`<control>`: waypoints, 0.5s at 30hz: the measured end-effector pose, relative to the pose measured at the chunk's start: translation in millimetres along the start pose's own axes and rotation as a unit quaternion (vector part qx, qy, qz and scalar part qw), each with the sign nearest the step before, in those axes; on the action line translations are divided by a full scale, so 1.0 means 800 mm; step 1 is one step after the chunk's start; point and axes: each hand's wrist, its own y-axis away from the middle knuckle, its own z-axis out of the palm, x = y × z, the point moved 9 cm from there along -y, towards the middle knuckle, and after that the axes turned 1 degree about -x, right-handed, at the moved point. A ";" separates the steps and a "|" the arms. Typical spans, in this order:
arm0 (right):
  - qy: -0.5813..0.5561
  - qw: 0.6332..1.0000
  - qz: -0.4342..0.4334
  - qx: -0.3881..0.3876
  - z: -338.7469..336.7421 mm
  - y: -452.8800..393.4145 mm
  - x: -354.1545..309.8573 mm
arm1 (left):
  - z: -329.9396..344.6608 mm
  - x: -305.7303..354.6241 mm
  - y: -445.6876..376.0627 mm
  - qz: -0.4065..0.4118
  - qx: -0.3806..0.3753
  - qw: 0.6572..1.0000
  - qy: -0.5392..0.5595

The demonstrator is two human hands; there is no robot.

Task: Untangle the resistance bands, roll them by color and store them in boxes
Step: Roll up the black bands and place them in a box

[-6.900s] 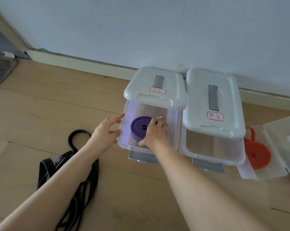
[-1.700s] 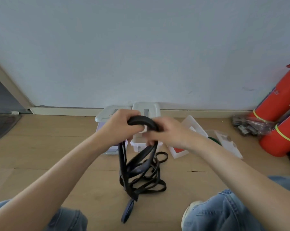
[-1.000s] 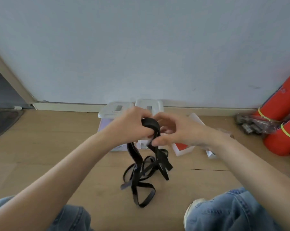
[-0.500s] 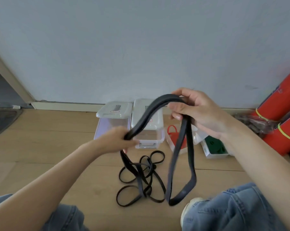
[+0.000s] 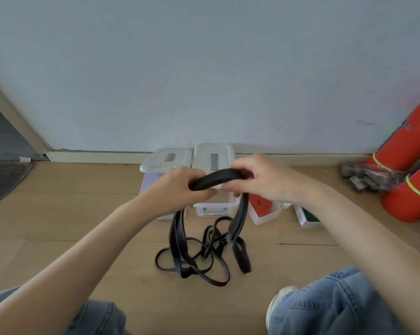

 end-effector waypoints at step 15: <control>-0.138 0.983 0.086 -0.084 0.030 0.017 0.027 | -0.033 0.042 0.014 0.002 0.107 0.990 -0.095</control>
